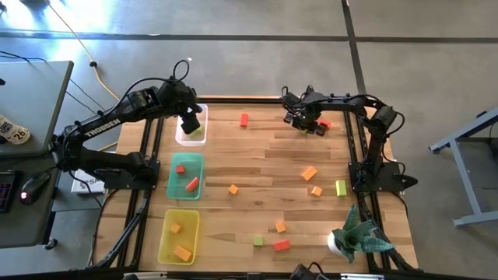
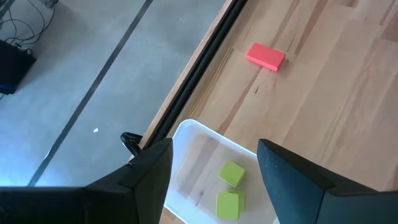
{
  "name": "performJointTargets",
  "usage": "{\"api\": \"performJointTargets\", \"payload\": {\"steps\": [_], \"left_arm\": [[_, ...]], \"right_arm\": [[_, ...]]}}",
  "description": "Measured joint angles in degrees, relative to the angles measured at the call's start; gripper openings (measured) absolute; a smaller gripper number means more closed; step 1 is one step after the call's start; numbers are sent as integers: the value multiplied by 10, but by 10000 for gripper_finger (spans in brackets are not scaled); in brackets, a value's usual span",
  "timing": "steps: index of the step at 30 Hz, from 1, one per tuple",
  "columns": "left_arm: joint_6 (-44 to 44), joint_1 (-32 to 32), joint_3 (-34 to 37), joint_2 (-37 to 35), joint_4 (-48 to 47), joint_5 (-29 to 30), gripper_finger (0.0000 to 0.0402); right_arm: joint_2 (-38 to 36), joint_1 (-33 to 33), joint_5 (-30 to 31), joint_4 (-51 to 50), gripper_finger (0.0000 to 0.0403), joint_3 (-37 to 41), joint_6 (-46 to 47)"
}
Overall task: Sort & place blocks by color
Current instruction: Put the green rectangular block into the transparent bin
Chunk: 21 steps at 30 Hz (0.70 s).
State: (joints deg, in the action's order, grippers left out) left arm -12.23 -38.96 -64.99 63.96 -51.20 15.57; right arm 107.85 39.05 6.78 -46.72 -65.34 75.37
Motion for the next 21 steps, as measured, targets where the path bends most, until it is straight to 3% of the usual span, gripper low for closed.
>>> {"api": "performJointTargets", "payload": {"steps": [2,13,17,21], "left_arm": [[0,0,0,0,0,0,223],[0,0,0,0,0,-7,223],[2,0,0,0,-1,-69,223],[35,0,0,0,-1,-174,223]], "right_arm": [[0,0,-1,9,100,0,-13],[5,-43,-51,24,98,-59,-104],[5,-82,-55,26,98,-102,-133],[5,-124,-56,25,98,-153,-181]]}}
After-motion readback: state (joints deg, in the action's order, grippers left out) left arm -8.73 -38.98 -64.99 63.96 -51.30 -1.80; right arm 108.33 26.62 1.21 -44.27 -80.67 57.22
